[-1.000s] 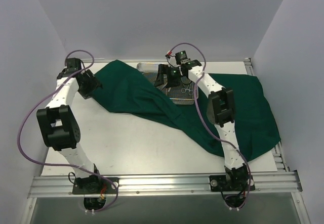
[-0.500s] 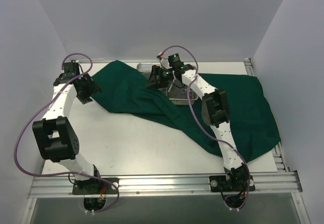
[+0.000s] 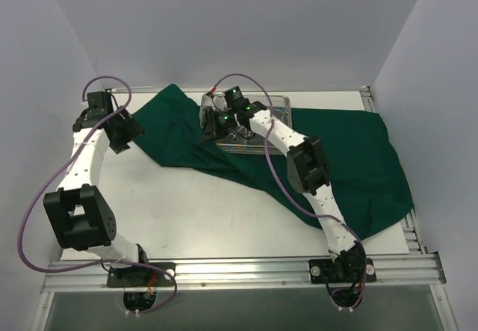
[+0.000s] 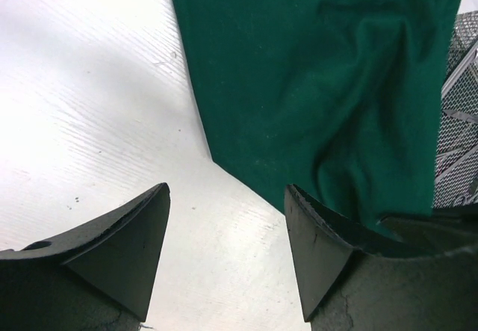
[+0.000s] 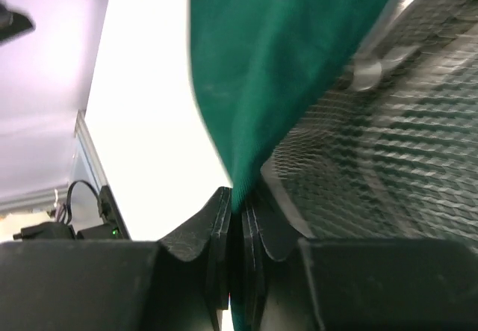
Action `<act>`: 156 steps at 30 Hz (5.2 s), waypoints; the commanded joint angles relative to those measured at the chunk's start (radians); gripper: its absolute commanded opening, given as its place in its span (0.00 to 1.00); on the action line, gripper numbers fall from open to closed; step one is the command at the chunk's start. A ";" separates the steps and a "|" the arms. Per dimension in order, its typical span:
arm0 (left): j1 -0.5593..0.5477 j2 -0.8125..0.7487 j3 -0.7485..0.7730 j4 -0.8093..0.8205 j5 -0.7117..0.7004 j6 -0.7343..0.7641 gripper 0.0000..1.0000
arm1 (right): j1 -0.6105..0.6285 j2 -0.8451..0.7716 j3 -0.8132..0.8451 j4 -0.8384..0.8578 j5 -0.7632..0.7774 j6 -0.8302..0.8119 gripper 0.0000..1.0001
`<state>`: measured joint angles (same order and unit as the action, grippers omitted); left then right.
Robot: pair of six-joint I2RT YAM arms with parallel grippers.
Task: Open and lay out the surgical kit
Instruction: Open the surgical kit at the center of the board, then smooth out the surgical kit at the center of the board.
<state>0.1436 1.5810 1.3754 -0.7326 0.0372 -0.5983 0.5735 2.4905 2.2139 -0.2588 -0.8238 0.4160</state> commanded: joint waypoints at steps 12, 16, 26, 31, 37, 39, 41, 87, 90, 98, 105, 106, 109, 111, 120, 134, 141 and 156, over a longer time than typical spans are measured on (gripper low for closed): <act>0.076 -0.147 0.050 -0.074 -0.126 0.022 0.73 | 0.431 -0.159 -0.256 -0.177 -0.061 -0.215 0.08; 0.086 -0.135 0.040 -0.047 -0.140 0.017 0.73 | 0.473 -0.165 -0.292 -0.243 -0.029 -0.293 0.18; 0.091 0.081 0.154 0.061 0.042 0.054 0.66 | 0.293 -0.379 -0.490 -0.060 0.115 -0.163 0.78; 0.091 0.210 0.221 0.166 0.180 0.150 0.52 | 0.102 -0.528 -0.502 -0.013 0.254 -0.047 0.79; 0.088 0.445 0.406 0.259 0.340 0.258 0.12 | -0.095 -0.680 -0.540 -0.002 0.428 0.030 0.67; 0.086 0.529 0.497 0.215 0.397 0.284 0.02 | -0.138 -0.717 -0.542 -0.026 0.452 0.038 0.63; 0.085 0.679 0.674 0.161 0.488 0.324 0.02 | -0.202 -0.739 -0.553 -0.034 0.477 0.053 0.63; 0.267 1.171 1.217 -0.324 0.064 0.236 0.02 | -0.630 -0.073 -0.231 -0.013 0.431 0.109 0.57; 0.272 1.157 1.208 -0.332 0.026 0.245 0.02 | -0.638 -0.045 -0.227 -0.005 0.437 0.125 0.54; 0.278 1.097 1.136 -0.349 -0.106 0.279 0.02 | -0.682 0.079 -0.113 -0.106 0.522 0.148 0.11; 0.251 0.921 1.142 -0.338 -0.079 0.290 0.18 | -0.699 0.131 0.020 -0.120 0.462 0.122 0.12; 0.235 0.894 1.139 -0.344 -0.103 0.284 0.36 | -0.701 0.111 0.021 -0.112 0.459 0.115 0.13; 0.193 0.780 1.108 -0.333 -0.149 0.276 0.55 | -0.698 0.053 0.007 -0.083 0.446 0.104 0.23; 0.165 0.711 1.094 -0.335 -0.148 0.269 0.59 | -0.699 0.025 0.010 -0.085 0.448 0.104 0.29; -0.047 0.495 0.818 -0.444 -0.372 0.120 0.64 | -0.693 -0.218 -0.075 -0.227 0.522 0.158 0.53; -0.317 0.557 0.633 -0.619 -0.546 -0.087 0.75 | -0.454 -0.571 -0.460 -0.188 0.457 0.213 0.63; -0.326 0.551 0.525 -0.602 -0.580 -0.103 0.64 | -0.454 -0.644 -0.534 -0.140 0.420 0.208 0.63; -0.328 0.669 0.481 -0.533 -0.602 -0.089 0.52 | -0.454 -0.647 -0.577 -0.112 0.394 0.214 0.63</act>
<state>-0.1864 2.2299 1.8526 -1.2953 -0.5327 -0.6773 0.1139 1.8885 1.6493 -0.3801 -0.4099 0.6285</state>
